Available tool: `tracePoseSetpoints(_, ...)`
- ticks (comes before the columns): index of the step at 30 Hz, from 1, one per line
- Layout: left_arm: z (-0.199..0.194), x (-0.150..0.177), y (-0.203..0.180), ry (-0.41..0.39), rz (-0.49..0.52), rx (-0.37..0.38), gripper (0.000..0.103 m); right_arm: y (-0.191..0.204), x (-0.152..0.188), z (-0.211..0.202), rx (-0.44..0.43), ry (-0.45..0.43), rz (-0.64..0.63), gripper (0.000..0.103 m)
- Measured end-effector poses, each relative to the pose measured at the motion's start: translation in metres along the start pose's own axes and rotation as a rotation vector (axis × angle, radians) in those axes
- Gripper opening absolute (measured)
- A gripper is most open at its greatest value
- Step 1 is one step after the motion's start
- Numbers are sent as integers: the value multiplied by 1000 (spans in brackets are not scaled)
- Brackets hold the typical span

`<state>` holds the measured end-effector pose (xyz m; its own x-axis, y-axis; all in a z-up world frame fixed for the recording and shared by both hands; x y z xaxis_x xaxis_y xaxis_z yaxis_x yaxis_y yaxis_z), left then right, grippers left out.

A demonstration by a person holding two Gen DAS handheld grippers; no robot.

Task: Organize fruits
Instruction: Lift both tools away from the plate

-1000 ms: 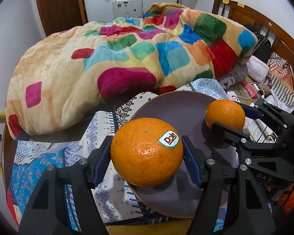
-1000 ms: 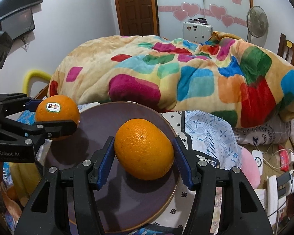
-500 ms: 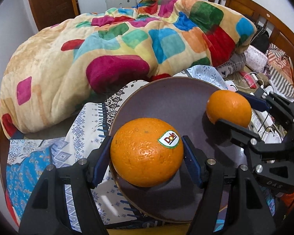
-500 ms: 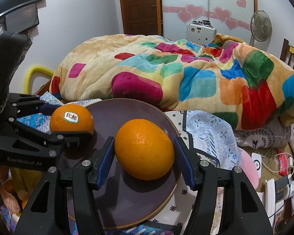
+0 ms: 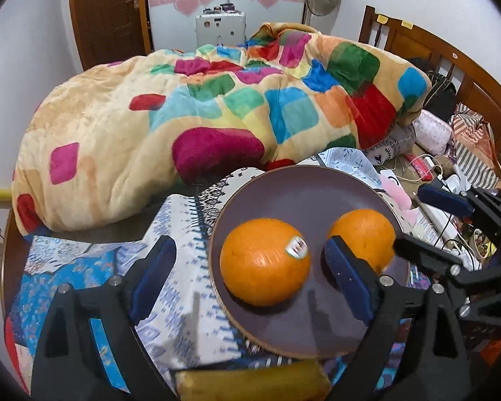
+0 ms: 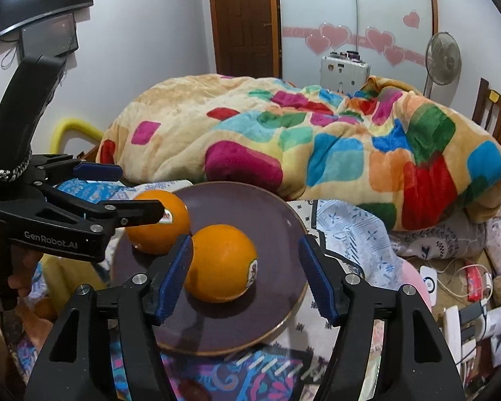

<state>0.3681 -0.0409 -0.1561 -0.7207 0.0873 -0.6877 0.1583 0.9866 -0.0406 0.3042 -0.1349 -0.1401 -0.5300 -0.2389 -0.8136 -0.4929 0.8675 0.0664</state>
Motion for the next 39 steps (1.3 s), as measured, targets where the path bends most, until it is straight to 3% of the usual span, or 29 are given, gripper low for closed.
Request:
tracePoseSetpoints(12,-89,39,5,-97,18,-50,94,23,6,-58,5,-72,-15,64)
tracePoseSetpoints(22,-135,97,15,-88,24,-101,94,54,35,-94,-3,-98,-27,70)
tracePoseSetpoints(30,-146,140,36,-82,6,-152,94,70,81,-91,-60,-35,35,71)
tracePoseSetpoints(39,-116,172,100,-15,-99,-212,94,81,124,-67,-78,82,-6,71)
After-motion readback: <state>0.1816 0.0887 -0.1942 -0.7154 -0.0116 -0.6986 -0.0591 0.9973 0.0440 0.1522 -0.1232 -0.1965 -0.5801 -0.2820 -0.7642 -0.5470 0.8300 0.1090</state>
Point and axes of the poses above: each gripper's, at about its wrist camera, not at the fingertips, and z roughly the way its jaws point, y to its left, x to its underside, the point moved 9 cm from there along z, roughly the way its jaws point, and after that the axes turned 5 degrees about -y, right-handed, at the moved point
